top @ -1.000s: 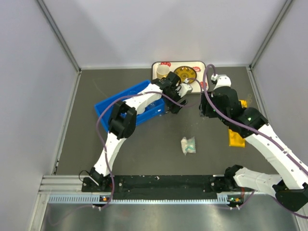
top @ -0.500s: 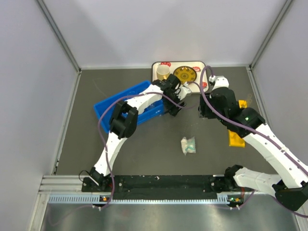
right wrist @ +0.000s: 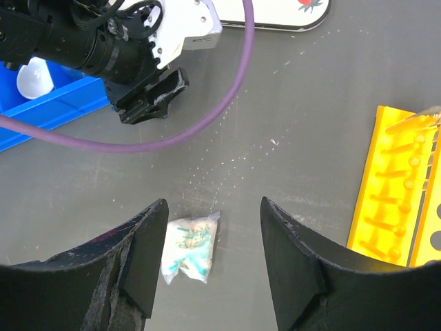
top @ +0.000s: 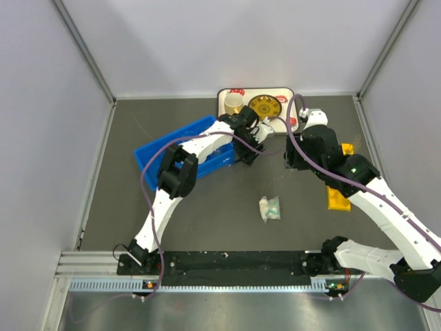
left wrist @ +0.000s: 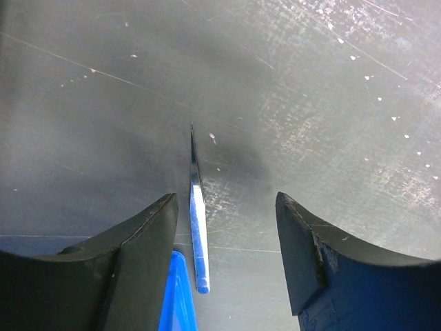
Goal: Organize the chemistry lab equipment
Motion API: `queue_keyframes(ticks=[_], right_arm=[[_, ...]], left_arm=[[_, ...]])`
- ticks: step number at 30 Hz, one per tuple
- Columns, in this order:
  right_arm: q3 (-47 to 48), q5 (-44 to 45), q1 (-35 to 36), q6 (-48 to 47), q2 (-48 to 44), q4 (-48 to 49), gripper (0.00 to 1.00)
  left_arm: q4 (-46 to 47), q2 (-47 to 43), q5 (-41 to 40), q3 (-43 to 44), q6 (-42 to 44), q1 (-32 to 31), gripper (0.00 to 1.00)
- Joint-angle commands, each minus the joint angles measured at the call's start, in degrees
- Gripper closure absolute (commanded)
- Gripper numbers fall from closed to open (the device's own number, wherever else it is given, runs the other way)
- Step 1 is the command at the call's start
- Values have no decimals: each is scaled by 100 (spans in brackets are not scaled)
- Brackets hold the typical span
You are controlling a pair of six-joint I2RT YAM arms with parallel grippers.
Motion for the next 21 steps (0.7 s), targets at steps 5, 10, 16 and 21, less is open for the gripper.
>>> queue_keyframes(ticks=[5,10,16,21], right_arm=[[-48,36,-30,-98,-189,117,44],[-74,37,-39,-124,-181,117,44],[-39,28,-39,-133,-154,126,44],[-21,-34,-39,-133,-119,135,44]], left_arm=[[-242,507,209,257,-128,47,39],[-251,639,262,397,-181,47,48],[-242,508,227,424,-260,47,45],[-190,192,16,433,-269,47,32]])
